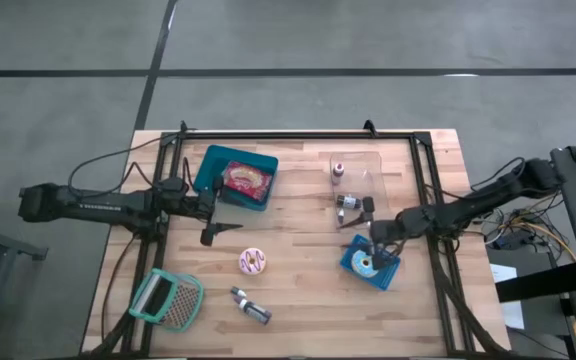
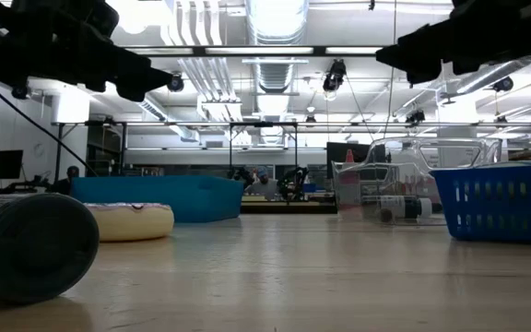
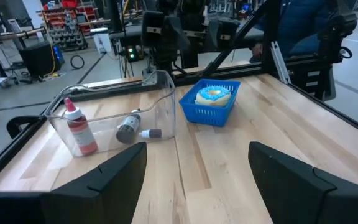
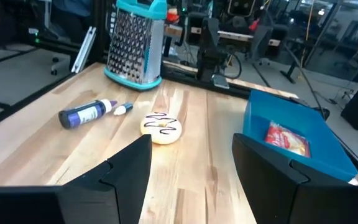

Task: Pick & Place Food Item
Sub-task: Put the purple doughnut into the blue bin

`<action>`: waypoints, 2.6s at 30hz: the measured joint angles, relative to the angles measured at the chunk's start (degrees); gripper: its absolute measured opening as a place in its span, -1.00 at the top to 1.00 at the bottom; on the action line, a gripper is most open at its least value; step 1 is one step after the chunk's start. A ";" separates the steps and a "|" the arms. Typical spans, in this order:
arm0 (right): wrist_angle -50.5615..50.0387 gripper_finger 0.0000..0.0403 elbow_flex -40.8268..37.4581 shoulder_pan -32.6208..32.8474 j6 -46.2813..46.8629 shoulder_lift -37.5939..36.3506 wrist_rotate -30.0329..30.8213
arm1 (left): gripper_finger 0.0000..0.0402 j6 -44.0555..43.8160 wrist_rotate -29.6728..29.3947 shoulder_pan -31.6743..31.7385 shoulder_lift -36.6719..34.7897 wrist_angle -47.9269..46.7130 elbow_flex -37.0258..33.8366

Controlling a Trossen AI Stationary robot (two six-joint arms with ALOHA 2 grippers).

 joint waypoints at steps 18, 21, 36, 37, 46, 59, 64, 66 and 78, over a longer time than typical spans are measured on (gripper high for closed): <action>-0.56 -0.09 17.85 0.11 -9.36 28.87 4.07 | -0.42 -0.26 -3.95 0.00 0.04 -0.13 0.00; -2.28 -0.09 21.57 0.13 -11.67 33.28 7.63 | -0.42 -0.32 -3.96 0.02 0.04 -0.30 0.00; -42.79 -0.61 47.96 1.16 -4.20 45.17 13.81 | -0.42 -0.22 -3.96 0.04 -0.02 -0.63 -0.02; -42.81 -0.64 48.86 1.26 -5.22 45.90 12.68 | -0.42 -0.22 -3.98 0.04 -0.04 -0.50 -0.02; -42.09 -0.70 56.44 1.25 -11.07 55.09 9.42 | -0.42 0.20 -4.60 0.04 -0.22 -0.53 -0.01; -39.24 -0.63 65.63 1.25 -17.62 64.70 9.25 | -0.42 -0.01 -6.50 0.04 -0.55 -0.47 -0.02; -36.01 -0.63 65.94 1.25 -19.29 64.82 9.27 | -0.42 0.02 -7.41 0.04 -0.66 -0.46 -0.02; -35.15 -0.63 65.94 1.25 -20.02 64.82 8.79 | -0.42 0.02 -7.41 0.04 -0.66 -0.46 -0.02; -32.54 -0.63 65.92 1.09 -20.92 64.82 6.36 | -0.42 0.04 -7.43 0.04 -1.03 -0.46 -0.02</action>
